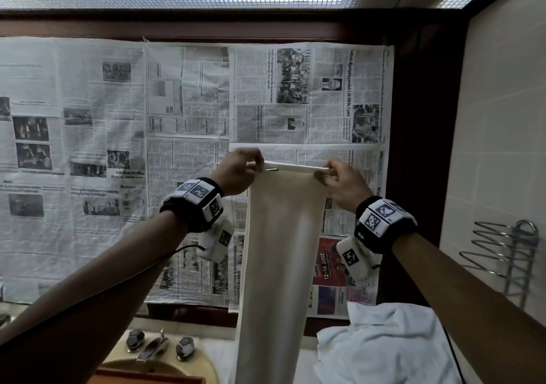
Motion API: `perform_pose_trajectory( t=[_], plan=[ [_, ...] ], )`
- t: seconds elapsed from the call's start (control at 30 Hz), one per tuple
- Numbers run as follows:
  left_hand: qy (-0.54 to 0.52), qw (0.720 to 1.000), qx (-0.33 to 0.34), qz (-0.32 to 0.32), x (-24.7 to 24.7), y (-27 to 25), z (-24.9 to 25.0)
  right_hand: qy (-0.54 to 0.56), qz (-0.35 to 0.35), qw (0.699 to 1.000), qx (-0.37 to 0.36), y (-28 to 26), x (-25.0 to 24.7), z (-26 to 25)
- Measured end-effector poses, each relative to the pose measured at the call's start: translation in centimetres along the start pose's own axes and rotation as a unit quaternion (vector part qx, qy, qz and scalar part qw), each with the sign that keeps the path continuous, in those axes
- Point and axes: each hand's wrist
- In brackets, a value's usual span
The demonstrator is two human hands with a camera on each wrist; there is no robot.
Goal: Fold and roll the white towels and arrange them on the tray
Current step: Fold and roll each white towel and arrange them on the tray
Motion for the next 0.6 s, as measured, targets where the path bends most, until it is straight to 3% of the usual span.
perform_pose_trajectory(
  t=[0.1, 0.17, 0.33, 0.47, 0.6],
  plan=[
    [-0.152, 0.988, -0.037, -0.015, -0.2, -1.1, 0.5, 0.115, 0.014, 0.993, 0.015, -1.6, -0.3, -0.5],
    [-0.213, 0.975, -0.055, -0.016, 0.0, -2.3, 1.2, 0.108, 0.041, 0.993, -0.001, -2.8, -0.5, -0.9],
    [-0.264, 0.964, -0.029, 0.004, 0.6, -5.1, 2.6, 0.065, 0.131, 0.989, -0.007, -6.1, -1.2, -2.4],
    [-0.478, 0.875, -0.065, -0.04, 0.3, -6.7, 4.3, 0.12, 0.155, 0.98, 0.016, -8.2, -2.9, -3.8],
    [-0.524, 0.845, -0.07, -0.077, -0.1, -7.6, 5.4, 0.155, 0.162, 0.975, 0.013, -9.1, -4.8, -5.1]
  ],
)
Point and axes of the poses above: each hand's wrist, its own y-axis towards the middle knuckle, its own x-axis out of the palm, z = x × y, and after that the axes turned 6 degrees about -y, right-handed
